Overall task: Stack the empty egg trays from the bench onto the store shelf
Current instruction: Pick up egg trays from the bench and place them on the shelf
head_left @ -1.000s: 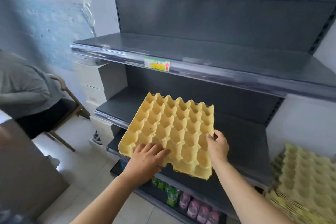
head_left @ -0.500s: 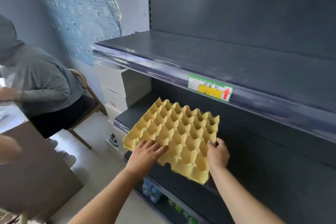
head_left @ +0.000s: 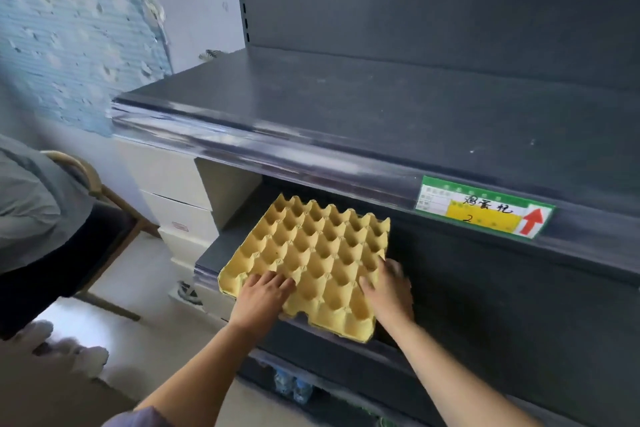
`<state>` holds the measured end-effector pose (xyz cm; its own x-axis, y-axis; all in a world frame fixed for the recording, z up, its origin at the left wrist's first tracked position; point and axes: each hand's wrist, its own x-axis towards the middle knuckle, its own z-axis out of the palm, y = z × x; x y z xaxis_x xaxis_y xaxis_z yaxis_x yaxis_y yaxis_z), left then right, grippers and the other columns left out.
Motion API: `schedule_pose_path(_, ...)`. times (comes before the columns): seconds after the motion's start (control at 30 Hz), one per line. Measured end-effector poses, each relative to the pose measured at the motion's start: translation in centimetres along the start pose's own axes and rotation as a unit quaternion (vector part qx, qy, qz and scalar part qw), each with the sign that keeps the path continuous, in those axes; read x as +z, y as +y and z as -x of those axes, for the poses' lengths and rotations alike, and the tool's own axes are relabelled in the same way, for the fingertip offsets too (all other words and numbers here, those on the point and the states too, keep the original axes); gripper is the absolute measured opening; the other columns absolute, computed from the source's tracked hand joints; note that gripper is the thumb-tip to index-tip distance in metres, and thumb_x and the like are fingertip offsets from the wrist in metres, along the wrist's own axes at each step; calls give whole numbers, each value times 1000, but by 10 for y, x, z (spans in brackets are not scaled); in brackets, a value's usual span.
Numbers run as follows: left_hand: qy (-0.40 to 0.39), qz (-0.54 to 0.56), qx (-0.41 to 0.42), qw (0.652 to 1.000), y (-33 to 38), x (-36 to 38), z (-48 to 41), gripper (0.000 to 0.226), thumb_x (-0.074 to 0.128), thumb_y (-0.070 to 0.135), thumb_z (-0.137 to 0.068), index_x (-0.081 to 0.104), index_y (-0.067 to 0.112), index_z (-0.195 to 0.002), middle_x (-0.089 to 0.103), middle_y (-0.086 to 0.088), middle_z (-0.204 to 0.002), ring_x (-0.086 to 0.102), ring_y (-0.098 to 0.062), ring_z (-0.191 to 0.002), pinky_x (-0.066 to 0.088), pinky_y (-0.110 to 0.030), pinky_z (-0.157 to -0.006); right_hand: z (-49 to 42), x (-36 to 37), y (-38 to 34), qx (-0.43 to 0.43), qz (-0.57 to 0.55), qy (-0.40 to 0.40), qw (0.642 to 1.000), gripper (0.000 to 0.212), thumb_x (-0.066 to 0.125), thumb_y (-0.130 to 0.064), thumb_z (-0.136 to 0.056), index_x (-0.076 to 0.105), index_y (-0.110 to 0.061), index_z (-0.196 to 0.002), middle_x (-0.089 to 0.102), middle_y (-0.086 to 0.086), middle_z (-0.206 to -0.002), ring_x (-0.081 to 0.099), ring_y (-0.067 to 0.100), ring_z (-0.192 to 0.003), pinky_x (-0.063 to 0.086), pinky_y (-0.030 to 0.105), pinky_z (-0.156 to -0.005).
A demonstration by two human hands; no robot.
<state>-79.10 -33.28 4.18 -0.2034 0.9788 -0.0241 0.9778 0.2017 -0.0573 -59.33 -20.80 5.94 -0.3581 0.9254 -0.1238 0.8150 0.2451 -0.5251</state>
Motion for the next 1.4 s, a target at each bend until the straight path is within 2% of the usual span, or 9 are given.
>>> schedule_pose_path(0.07,4,-2,18,1000,-12,2,-10,43,50,23,-90,41,28,-131,51,8,-128,42,-18,-122,31,-32,-99,17,12,-10,-148,134,82,977,43,53,-42,-90,52,-25,-130,48,-2,-134,47,26,-121,43,43,-93)
schedule_pose_path(0.17,0,14,29,999,-22,6,-21,45,51,21,-88,40,28,-132,49,7,-129,40,-17,-123,30,-32,-101,36,34,-23,-231,222,15,947,48,51,-55,-84,54,-27,-123,55,-4,-124,47,27,-119,37,46,-92)
schedule_pose_path(0.33,-3,64,61,996,-37,13,-22,47,49,22,-92,38,26,-137,34,-1,-140,32,-23,-127,31,-35,-104,40,51,-31,-187,295,-5,937,32,67,-25,-82,57,-18,-112,53,1,-122,52,30,-111,41,43,-87)
schedule_pose_path(0.43,24,75,44,996,-50,11,-18,40,49,26,-93,43,28,-133,38,-3,-134,36,-24,-121,34,-34,-100,36,50,-35,-162,306,23,938,34,76,-29,-73,64,-19,-103,58,0,-113,57,28,-103,45,41,-84)
schedule_pose_path(0.6,10,78,32,996,-59,9,-29,43,49,16,-92,46,31,-132,42,0,-125,42,-20,-115,35,-29,-96,20,59,-42,-163,272,-44,947,20,50,-20,-94,54,-12,-112,42,6,-131,42,32,-119,37,42,-98)
schedule_pose_path(0.77,-4,66,29,997,-64,12,-39,49,52,12,-89,44,30,-134,43,1,-125,43,-20,-116,37,-29,-97,16,66,-51,-147,270,-17,951,27,51,-12,-92,53,-14,-119,45,5,-131,45,31,-118,28,41,-110)
schedule_pose_path(1.0,-20,49,43,998,-80,6,-55,41,50,7,-90,50,24,-128,46,0,-123,51,-20,-110,43,-28,-87,22,73,-58,-144,253,-14,957,50,56,5,-80,48,-13,-126,43,5,-134,45,31,-117,36,40,-101)
schedule_pose_path(1.27,-29,58,35,997,-72,11,-45,45,48,2,-88,47,21,-129,46,-2,-122,48,-20,-112,45,-29,-88,20,70,-55,-131,272,-30,953,59,57,6,-78,42,-13,-131,37,6,-139,41,34,-121,25,44,-110)
schedule_pose_path(1.4,-22,68,23,997,-66,0,-45,35,47,20,-94,47,19,-129,44,-4,-127,44,-23,-117,44,-33,-93,21,58,-53,-162,241,-39,956,48,47,-13,-94,35,-18,-140,34,5,-144,39,32,-126,29,44,-108)
